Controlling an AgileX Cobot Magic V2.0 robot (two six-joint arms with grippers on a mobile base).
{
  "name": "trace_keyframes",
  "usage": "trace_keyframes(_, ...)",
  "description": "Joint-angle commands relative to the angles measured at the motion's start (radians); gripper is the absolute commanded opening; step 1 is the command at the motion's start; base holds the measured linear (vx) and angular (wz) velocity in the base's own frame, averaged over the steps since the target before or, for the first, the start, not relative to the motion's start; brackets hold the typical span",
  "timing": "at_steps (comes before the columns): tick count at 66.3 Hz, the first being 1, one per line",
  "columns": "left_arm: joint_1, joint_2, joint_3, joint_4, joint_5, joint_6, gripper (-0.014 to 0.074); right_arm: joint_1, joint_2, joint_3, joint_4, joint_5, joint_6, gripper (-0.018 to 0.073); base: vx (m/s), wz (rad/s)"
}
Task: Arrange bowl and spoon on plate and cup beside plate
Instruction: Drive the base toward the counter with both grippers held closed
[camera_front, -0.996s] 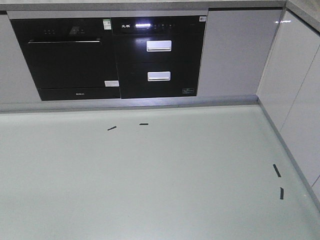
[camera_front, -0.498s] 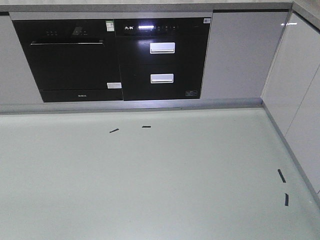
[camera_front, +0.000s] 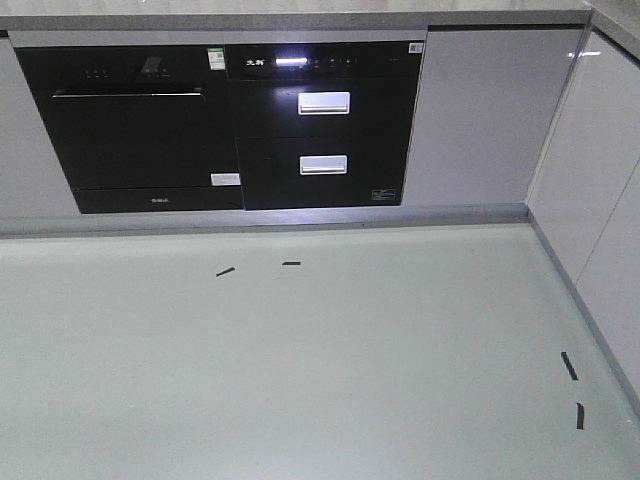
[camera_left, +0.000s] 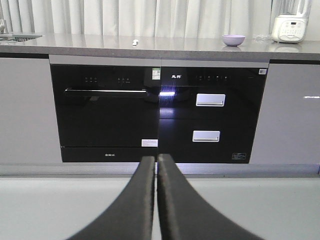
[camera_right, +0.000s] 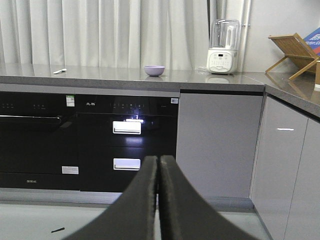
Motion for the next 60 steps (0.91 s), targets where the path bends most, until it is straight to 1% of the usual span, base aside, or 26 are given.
trace_keyframes(1, -0.001, -0.014, 0.026, -0.008, -0.07, -0.009, -0.0006, -0.005, -0.01, 0.008, -0.007, -0.074, -0.004, -0.0003, 0.09, -0.01)
trace_keyframes(34, 0.0, -0.014, 0.026, -0.008, -0.07, -0.009, -0.0006, -0.005, -0.01, 0.008, -0.007, -0.074, -0.004, -0.0003, 0.05, 0.11)
trace_keyframes(60, 0.0, -0.014, 0.026, -0.008, -0.07, -0.009, -0.0006, -0.005, -0.01, 0.008, -0.007, -0.074, -0.004, -0.0003, 0.04, 0.03)
